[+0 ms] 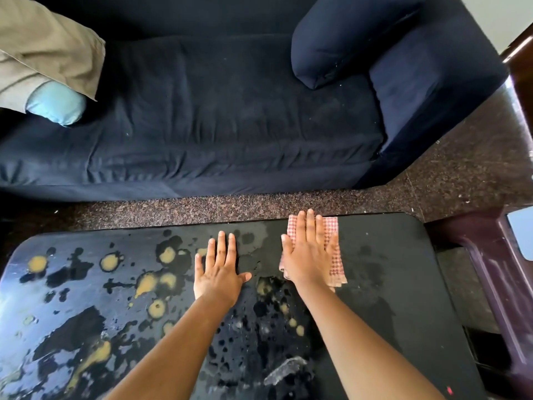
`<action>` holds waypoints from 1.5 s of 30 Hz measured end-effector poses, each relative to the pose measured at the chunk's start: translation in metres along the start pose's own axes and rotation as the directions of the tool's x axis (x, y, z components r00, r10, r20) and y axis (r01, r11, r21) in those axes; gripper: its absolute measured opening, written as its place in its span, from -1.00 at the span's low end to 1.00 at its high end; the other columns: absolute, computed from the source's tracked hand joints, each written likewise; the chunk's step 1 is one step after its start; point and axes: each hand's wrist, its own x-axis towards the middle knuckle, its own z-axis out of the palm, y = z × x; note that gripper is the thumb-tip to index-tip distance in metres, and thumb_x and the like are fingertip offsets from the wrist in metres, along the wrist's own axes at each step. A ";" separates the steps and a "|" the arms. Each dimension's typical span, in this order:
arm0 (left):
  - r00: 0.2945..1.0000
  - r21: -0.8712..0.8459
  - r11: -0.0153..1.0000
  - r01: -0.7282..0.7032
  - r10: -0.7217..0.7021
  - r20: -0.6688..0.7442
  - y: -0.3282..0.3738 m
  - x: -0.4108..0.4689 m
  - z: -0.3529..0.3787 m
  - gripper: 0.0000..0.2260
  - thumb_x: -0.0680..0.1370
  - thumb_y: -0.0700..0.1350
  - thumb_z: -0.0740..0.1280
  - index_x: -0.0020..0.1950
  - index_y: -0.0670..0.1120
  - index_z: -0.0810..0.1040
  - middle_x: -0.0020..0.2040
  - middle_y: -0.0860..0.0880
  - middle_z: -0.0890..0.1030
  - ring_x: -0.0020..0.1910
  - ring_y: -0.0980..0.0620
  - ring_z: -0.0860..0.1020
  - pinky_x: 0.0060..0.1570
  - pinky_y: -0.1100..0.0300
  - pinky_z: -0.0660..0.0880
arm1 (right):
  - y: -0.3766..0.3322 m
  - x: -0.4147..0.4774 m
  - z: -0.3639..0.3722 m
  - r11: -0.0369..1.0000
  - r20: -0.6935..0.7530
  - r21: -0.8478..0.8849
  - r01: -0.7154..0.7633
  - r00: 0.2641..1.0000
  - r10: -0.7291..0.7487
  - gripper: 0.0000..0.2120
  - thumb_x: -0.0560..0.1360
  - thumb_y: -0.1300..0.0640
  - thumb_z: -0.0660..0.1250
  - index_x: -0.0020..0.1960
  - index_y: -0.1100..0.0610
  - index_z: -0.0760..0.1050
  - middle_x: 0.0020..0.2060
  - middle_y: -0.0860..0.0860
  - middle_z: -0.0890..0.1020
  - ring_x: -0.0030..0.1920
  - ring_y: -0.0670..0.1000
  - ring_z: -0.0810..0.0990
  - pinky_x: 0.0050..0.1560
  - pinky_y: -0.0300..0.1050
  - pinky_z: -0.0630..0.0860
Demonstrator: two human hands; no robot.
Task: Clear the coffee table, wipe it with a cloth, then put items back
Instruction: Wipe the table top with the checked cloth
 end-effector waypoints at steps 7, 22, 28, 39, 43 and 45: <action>1.000 -0.045 0.999 0.014 -0.015 -0.020 -0.009 0.003 0.000 -0.15 0.53 0.33 0.09 0.52 -0.06 -0.36 0.54 -0.02 -0.33 0.53 -0.03 -0.28 0.48 -0.05 -0.25 | -0.044 -0.005 0.017 0.916 0.048 -0.070 0.396 0.918 -0.393 -0.41 0.55 -0.21 -0.23 0.50 -0.04 -0.30 0.54 -0.09 -0.19 0.51 -0.05 -0.27 0.46 0.12 -0.35; 0.994 0.042 0.995 -0.091 0.089 0.062 -0.031 0.007 -0.020 0.08 0.40 0.14 0.46 0.54 -0.03 -0.33 0.55 0.02 -0.29 0.55 0.01 -0.19 0.49 -0.02 -0.15 | -0.036 0.009 0.002 0.868 0.189 -0.091 0.489 0.864 -0.467 -0.40 0.62 -0.14 -0.14 0.51 0.02 -0.38 0.48 -0.07 -0.36 0.49 -0.04 -0.38 0.48 0.16 -0.30; 0.994 0.055 0.996 -0.075 0.070 0.082 -0.029 0.009 -0.017 0.08 0.41 0.12 0.46 0.53 -0.04 -0.36 0.55 0.02 -0.31 0.54 0.00 -0.21 0.49 -0.03 -0.14 | -0.029 0.005 0.008 0.996 0.011 -0.033 0.081 0.997 -0.080 -0.39 0.61 -0.10 -0.09 0.54 0.06 -0.24 0.53 0.00 -0.23 0.52 0.04 -0.27 0.46 0.16 -0.26; 0.993 0.085 0.995 -0.048 0.038 0.109 -0.027 0.007 -0.019 0.07 0.43 0.14 0.43 0.51 -0.06 -0.40 0.54 0.03 -0.35 0.53 0.02 -0.25 0.48 -0.03 -0.18 | -0.025 -0.003 0.010 0.963 0.060 -0.063 0.260 0.965 -0.257 -0.43 0.60 -0.20 -0.13 0.51 -0.11 -0.31 0.51 -0.13 -0.27 0.50 -0.04 -0.32 0.49 0.16 -0.24; 0.994 0.085 0.995 -0.049 0.040 0.104 -0.025 0.008 -0.017 0.06 0.44 0.13 0.43 0.51 -0.07 -0.40 0.54 0.02 -0.35 0.53 0.02 -0.25 0.47 -0.03 -0.19 | -0.054 -0.015 0.016 0.982 0.053 -0.006 0.188 0.981 -0.187 -0.43 0.60 -0.19 -0.14 0.51 -0.12 -0.31 0.49 -0.13 -0.30 0.50 0.00 -0.34 0.44 0.23 -0.32; 0.994 0.082 0.995 -0.048 0.039 0.101 -0.026 0.009 -0.017 0.06 0.44 0.13 0.43 0.51 -0.07 -0.39 0.54 0.02 -0.35 0.53 0.02 -0.26 0.47 -0.03 -0.20 | -0.070 -0.019 0.019 0.946 0.087 -0.021 0.323 0.943 -0.320 -0.44 0.60 -0.18 -0.15 0.52 -0.13 -0.28 0.49 -0.15 -0.29 0.49 -0.01 -0.36 0.41 0.29 -0.35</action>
